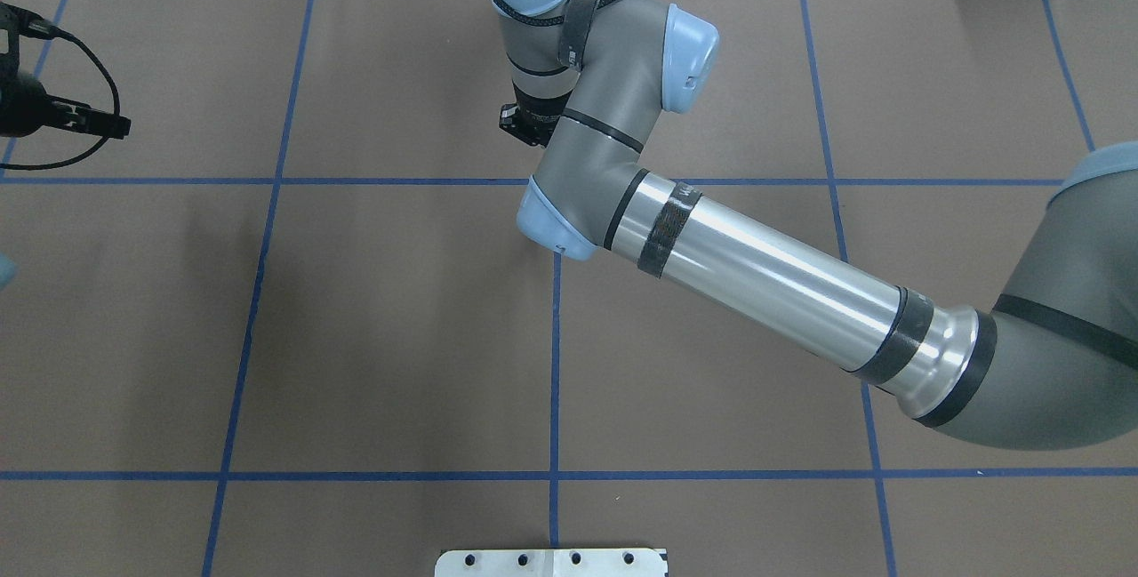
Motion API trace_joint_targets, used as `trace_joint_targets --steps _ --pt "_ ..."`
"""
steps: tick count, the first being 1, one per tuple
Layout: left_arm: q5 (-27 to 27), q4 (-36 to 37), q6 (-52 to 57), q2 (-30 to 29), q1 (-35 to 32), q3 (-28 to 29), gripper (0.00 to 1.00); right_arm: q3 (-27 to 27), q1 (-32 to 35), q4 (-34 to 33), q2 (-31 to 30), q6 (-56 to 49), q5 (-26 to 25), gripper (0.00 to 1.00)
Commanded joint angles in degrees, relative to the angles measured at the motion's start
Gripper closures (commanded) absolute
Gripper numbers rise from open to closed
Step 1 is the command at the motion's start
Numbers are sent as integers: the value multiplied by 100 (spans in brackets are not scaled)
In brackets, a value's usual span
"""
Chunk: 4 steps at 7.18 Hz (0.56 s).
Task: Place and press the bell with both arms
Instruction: 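Lower the right gripper onto the bell's button to press it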
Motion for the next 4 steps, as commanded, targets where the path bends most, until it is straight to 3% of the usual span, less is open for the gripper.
trace_joint_targets --steps 1,4 --pt "7 0 -3 -3 6 1 0 -4 -67 52 -72 -1 -22 100" --pt "7 0 -3 5 6 1 0 -4 -146 219 -204 -10 -154 100"
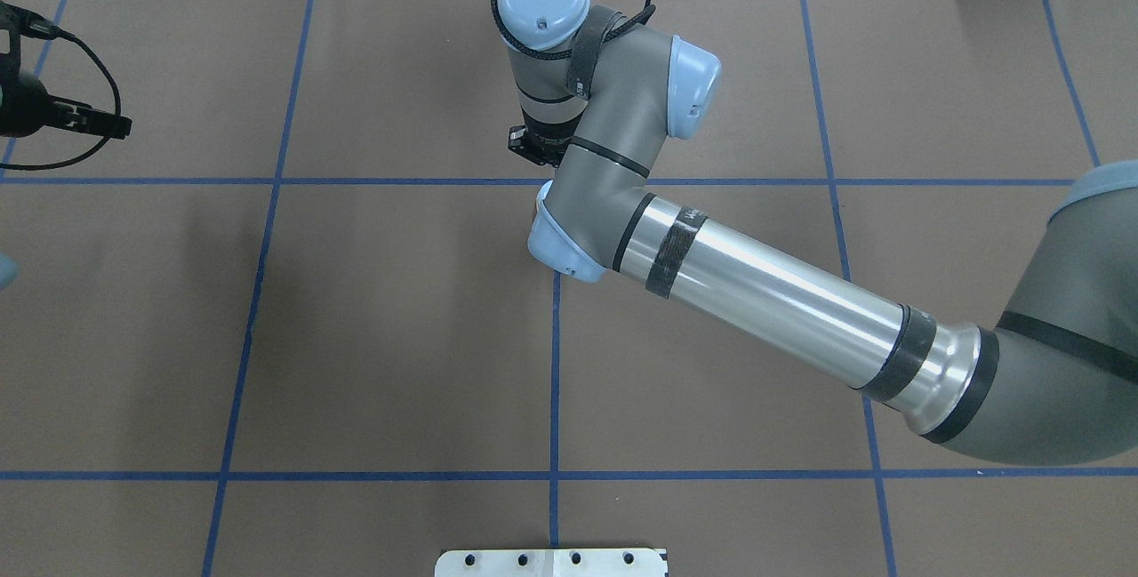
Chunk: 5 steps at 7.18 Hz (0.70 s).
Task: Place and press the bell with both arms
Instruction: 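Lower the right gripper onto the bell's button to press it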
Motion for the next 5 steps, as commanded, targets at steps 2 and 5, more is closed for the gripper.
trace_joint_targets --steps 2,5 --pt "9 0 0 8 -8 0 0 -18 -42 57 -35 -1 -32 100" --pt "9 0 0 8 0 0 0 -18 -104 57 -35 -1 -41 100"
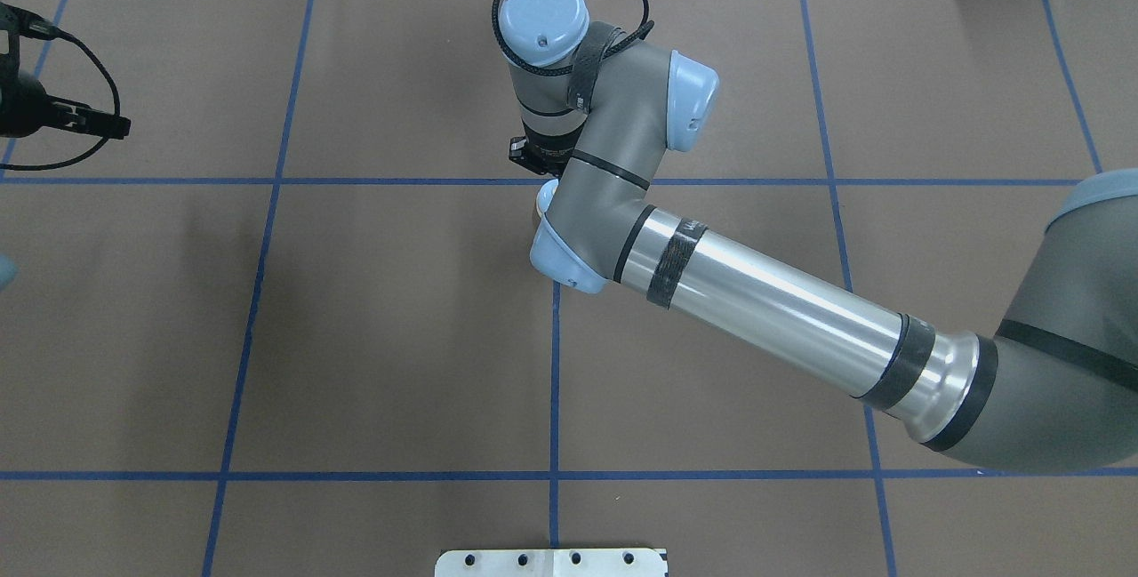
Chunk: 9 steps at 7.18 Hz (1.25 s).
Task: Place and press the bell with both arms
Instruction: 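Lower the right gripper onto the bell's button to press it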
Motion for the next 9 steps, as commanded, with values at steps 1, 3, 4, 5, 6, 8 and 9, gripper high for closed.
trace_joint_targets --steps 1,3,4,5,6,8,9 --pt "0 0 0 0 2 0 0 -9 -38 96 -1 0 -16 100" --pt "0 0 -9 0 2 0 0 -97 -65 176 -9 0 -16 100" --pt "0 0 -17 0 2 9 0 -106 -65 194 -53 0 -16 100" --pt "9 0 -26 0 2 9 0 -106 -73 194 -71 0 -24 100" --pt "9 0 -26 0 2 9 0 -106 -74 194 -62 0 -16 100" --pt "9 0 -26 0 2 9 0 -54 -30 194 -19 -9 -7 100" --pt "1 0 -35 0 2 9 0 69 66 185 -1 -9 37 100"
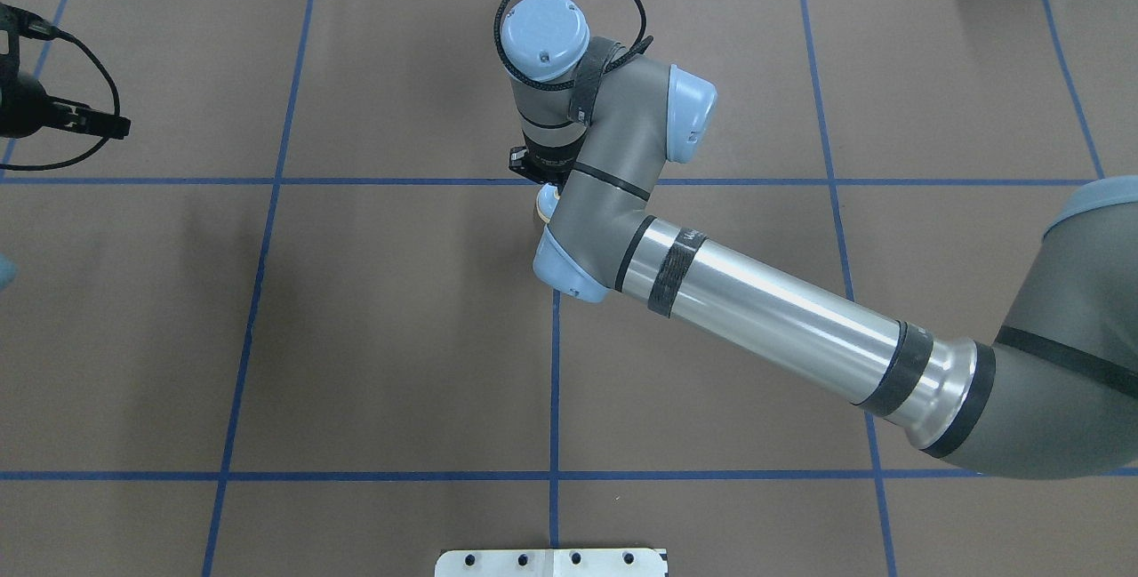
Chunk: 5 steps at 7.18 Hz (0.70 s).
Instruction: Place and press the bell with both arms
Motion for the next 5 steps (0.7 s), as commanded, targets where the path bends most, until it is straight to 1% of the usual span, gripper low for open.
trace_joint_targets --steps 1,2,3,4,5 --pt "-7 0 2 9 0 9 0 381 240 -57 11 -3 195 100" --pt "-7 0 19 0 0 9 0 506 485 -66 -24 -20 623 43" --pt "-33 0 37 9 -9 9 0 1134 714 -223 -425 -116 766 0" --pt "-111 0 46 87 -26 0 0 1967 1064 -668 -1064 -822 1029 0" --pt "-312 -9 72 236 -87 -35 0 2654 1459 -1360 -1566 -1656 1170 0"
